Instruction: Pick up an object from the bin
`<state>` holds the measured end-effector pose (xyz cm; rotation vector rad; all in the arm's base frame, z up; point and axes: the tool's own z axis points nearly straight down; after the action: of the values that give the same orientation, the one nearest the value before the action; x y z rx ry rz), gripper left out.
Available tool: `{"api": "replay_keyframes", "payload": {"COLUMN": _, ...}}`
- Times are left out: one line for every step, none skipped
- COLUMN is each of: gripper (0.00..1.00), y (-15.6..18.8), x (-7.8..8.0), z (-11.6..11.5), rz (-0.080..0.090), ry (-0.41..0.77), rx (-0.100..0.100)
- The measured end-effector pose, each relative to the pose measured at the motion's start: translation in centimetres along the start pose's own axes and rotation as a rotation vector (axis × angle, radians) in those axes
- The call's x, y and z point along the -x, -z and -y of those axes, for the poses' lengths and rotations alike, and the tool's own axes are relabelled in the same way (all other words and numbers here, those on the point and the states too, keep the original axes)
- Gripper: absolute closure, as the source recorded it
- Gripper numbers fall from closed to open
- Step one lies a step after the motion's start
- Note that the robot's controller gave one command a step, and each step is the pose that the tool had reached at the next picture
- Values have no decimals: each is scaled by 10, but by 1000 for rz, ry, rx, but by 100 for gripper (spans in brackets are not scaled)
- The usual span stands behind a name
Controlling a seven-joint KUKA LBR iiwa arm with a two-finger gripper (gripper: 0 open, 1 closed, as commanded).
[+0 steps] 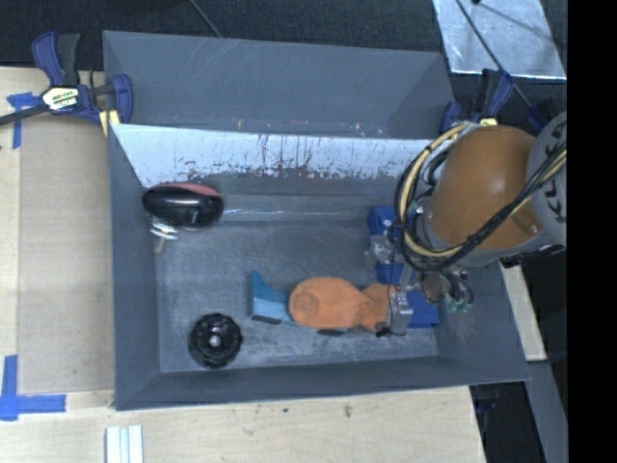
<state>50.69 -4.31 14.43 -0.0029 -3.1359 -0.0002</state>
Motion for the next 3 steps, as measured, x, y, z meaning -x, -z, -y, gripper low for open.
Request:
{"api": "replay_keyframes", "payload": {"gripper": 0, "y": 4, "x": 2, "z": 0, "rz": 8, "ry": 2, "rx": -1}}
{"api": "replay_keyframes", "payload": {"gripper": 0, "y": -70, "x": -1, "z": -19, "rz": 11, "ry": -70, "rx": 1}}
{"api": "replay_keyframes", "payload": {"gripper": 0, "y": -74, "x": -8, "z": -25, "rz": 4, "ry": -129, "rx": 1}}
